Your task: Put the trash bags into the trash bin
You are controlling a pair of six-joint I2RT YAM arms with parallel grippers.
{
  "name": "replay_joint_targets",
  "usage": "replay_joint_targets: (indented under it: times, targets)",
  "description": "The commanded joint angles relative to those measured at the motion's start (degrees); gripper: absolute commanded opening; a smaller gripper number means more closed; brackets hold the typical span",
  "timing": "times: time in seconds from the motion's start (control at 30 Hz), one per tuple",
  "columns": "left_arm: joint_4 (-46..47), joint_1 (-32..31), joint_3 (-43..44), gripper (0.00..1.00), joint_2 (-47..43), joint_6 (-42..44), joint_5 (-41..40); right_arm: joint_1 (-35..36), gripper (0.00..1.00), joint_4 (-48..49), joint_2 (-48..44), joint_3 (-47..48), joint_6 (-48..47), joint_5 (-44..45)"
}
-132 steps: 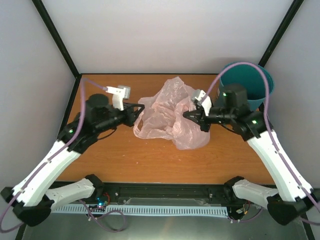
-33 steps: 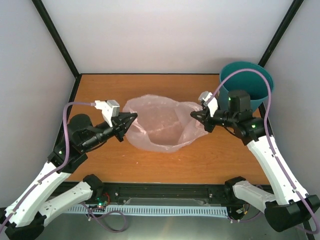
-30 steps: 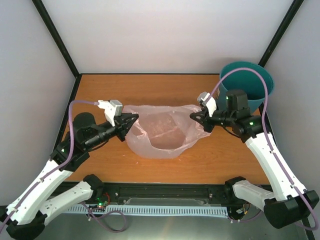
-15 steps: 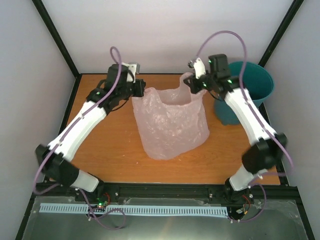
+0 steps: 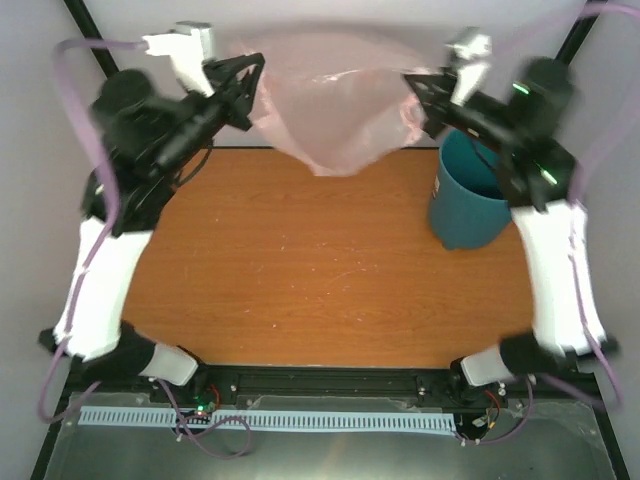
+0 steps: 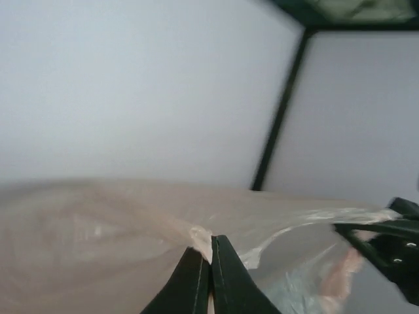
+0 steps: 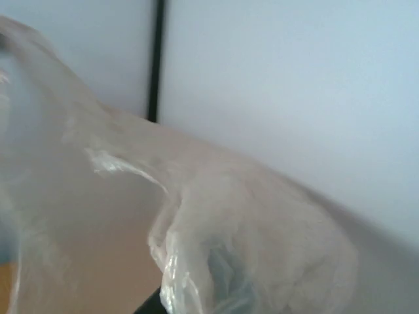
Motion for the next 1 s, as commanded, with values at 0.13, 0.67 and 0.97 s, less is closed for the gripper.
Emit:
replay_joint_targets:
  times: [0.13,0.67,0.97]
  targets:
    - [6.97,-5.77,-37.45,0.01,-11.91,10.26,-26.44,0.29,0.05,26.13,-16.52,-35.5,-0.5,1.36]
    - [1.28,-9.46,-60.48,0.01,-17.82,-1.29,-19.1,2.87,0.03,-1.21,-11.0,-50.77,-11.19,-6.8]
    - [-0.23,-9.46,-63.58,0.01,-21.52,-3.0,-18.36,2.91,0.03,-0.64,-14.51,-53.37,-8.02,-6.18]
